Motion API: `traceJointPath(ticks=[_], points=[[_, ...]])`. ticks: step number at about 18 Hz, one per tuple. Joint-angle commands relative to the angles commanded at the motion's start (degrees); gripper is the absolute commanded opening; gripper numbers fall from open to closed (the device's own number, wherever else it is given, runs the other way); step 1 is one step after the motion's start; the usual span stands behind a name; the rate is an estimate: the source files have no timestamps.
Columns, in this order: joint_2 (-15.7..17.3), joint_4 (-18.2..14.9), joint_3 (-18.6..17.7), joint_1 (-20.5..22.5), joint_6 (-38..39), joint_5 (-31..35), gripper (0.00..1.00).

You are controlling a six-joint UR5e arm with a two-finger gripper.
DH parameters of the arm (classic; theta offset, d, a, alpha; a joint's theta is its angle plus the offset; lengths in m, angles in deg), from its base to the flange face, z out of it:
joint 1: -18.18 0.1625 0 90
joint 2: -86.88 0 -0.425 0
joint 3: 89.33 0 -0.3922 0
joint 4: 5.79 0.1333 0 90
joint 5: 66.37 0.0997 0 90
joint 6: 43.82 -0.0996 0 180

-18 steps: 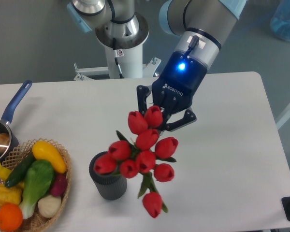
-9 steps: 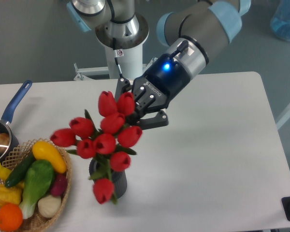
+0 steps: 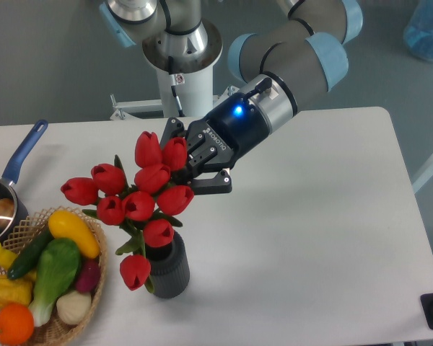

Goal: Insert the flowers into the vase
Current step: 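Lower the tulip stems down into the black vase opening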

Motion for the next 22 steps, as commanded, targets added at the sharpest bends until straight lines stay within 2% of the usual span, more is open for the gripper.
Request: traceJointPath(ticks=[13, 22], points=[[-2.46, 0.0, -0.35, -0.09, -1.23, 0.18, 0.0], [-2.46, -0.18, -7.64, -0.26, -9.66, 1.05, 0.03]])
